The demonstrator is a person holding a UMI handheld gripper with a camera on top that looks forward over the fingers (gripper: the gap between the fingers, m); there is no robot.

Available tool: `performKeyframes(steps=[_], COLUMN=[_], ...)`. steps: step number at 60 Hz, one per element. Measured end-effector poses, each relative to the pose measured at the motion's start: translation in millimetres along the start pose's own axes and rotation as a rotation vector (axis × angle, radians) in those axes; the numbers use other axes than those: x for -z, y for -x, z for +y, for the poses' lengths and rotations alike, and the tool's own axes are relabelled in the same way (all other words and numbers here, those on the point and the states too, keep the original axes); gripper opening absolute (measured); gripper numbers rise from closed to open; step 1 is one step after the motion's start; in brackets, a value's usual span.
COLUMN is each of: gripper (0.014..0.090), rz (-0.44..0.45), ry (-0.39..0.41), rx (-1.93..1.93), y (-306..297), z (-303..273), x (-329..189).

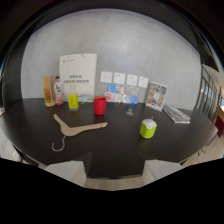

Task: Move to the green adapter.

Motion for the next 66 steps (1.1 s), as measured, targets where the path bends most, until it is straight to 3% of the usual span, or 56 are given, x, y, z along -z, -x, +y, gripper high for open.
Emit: performKeyframes(steps=[13,28,44,66], gripper=[0.0853,0.0856,0.0851,0.0847], rz=[0.060,0.034,-0.023,-0.040], ry=[0.028,0.060,0.065,0.086], rx=[-0.005,0.010,0.021,0.029], y=[-74.2,-133.7,-150.1,-156.7], z=[13.9,4.0,-5.0,-0.8], x=[-27.9,-90.3,-141.6,-158.9])
